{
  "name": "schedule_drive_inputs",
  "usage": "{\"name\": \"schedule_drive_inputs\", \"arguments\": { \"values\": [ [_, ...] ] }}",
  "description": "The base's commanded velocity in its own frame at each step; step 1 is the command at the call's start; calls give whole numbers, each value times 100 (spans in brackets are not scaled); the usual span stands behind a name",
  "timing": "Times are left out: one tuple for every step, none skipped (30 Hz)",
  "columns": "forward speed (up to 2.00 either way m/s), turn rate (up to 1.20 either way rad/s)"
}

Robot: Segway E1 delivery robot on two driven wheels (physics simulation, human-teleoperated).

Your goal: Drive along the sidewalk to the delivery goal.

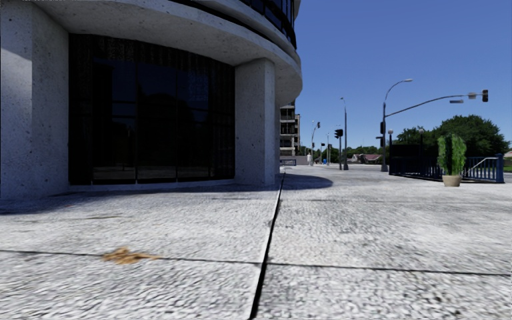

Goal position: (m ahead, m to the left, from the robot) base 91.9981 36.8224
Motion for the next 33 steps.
{"name": "schedule_drive_inputs", "arguments": {
  "values": [
    [200,0],
    [200,0],
    [200,0],
    [200,0],
    [200,0],
    [200,0],
    [200,0],
    [200,0],
    [200,-6],
    [200,-6],
    [200,-36],
    [200,-67],
    [200,-91],
    [200,-91],
    [200,-120],
    [200,-120],
    [200,-120],
    [200,-4],
    [200,0],
    [200,0],
    [200,0],
    [200,0],
    [200,0],
    [200,0],
    [200,0],
    [200,0],
    [200,0],
    [200,0],
    [200,0],
    [200,0],
    [200,0],
    [200,0],
    [200,0]
  ]
}}
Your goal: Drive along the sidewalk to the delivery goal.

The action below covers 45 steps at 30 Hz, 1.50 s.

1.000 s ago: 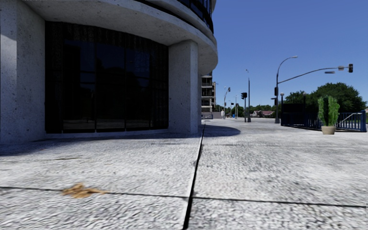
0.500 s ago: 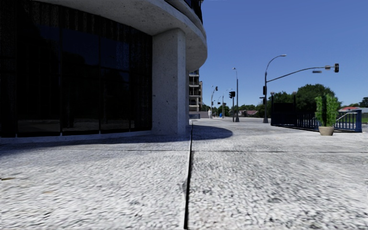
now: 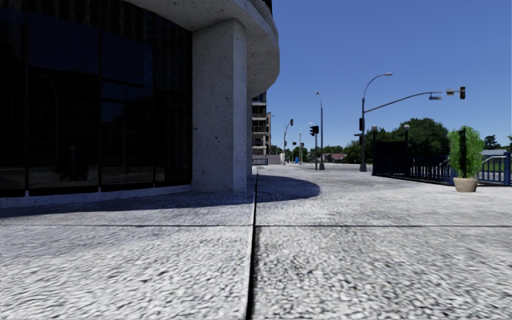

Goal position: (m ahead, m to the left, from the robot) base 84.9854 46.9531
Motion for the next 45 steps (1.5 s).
{"name": "schedule_drive_inputs", "arguments": {
  "values": [
    [200,0],
    [200,0],
    [200,0],
    [200,0],
    [200,0],
    [200,0],
    [200,0],
    [200,0],
    [200,0],
    [200,0],
    [200,0],
    [200,-14],
    [200,-64],
    [200,-64],
    [200,-88],
    [200,-120],
    [200,-120],
    [200,-119],
    [200,-119],
    [200,-72],
    [200,0],
    [200,0],
    [200,0],
    [200,0],
    [200,0],
    [200,0],
    [200,0],
    [200,0],
    [200,0],
    [200,0],
    [200,0],
    [200,0],
    [200,0],
    [200,0],
    [200,0],
    [200,0],
    [200,0],
    [200,0],
    [200,0],
    [200,0],
    [200,0],
    [200,0],
    [200,0],
    [200,0],
    [200,0]
  ]
}}
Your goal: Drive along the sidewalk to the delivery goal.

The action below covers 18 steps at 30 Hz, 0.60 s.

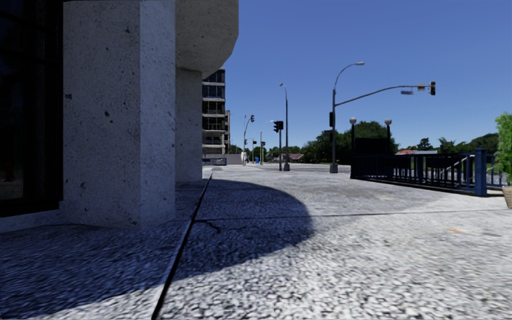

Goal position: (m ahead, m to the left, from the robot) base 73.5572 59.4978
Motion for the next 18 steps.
{"name": "schedule_drive_inputs", "arguments": {
  "values": [
    [200,0],
    [200,0],
    [200,0],
    [200,0],
    [200,0],
    [200,0],
    [200,0],
    [200,0],
    [200,0],
    [200,0],
    [200,0],
    [200,0],
    [200,0],
    [200,0],
    [200,0],
    [200,0],
    [200,0],
    [200,0]
  ]
}}
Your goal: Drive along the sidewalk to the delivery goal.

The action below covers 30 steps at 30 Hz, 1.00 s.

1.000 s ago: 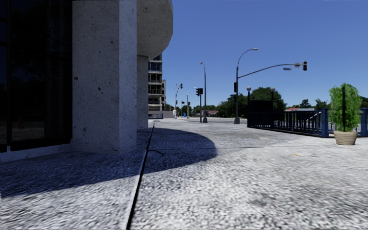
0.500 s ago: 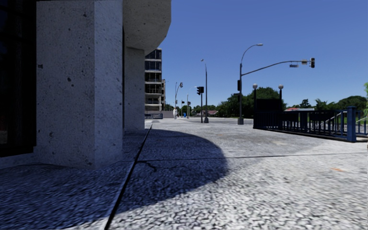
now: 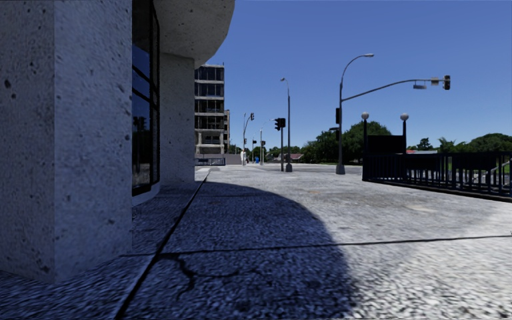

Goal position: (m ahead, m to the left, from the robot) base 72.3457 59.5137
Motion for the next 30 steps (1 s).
{"name": "schedule_drive_inputs", "arguments": {
  "values": [
    [200,0],
    [200,0],
    [200,0],
    [200,0],
    [200,0],
    [200,0],
    [200,0],
    [200,0],
    [200,0],
    [200,0],
    [200,0],
    [200,0],
    [200,0],
    [200,0],
    [200,0],
    [200,0],
    [200,0],
    [200,0],
    [200,0],
    [200,0],
    [200,0],
    [200,0],
    [200,0],
    [200,0],
    [200,0],
    [200,0],
    [200,0],
    [200,0],
    [200,0],
    [200,0]
  ]
}}
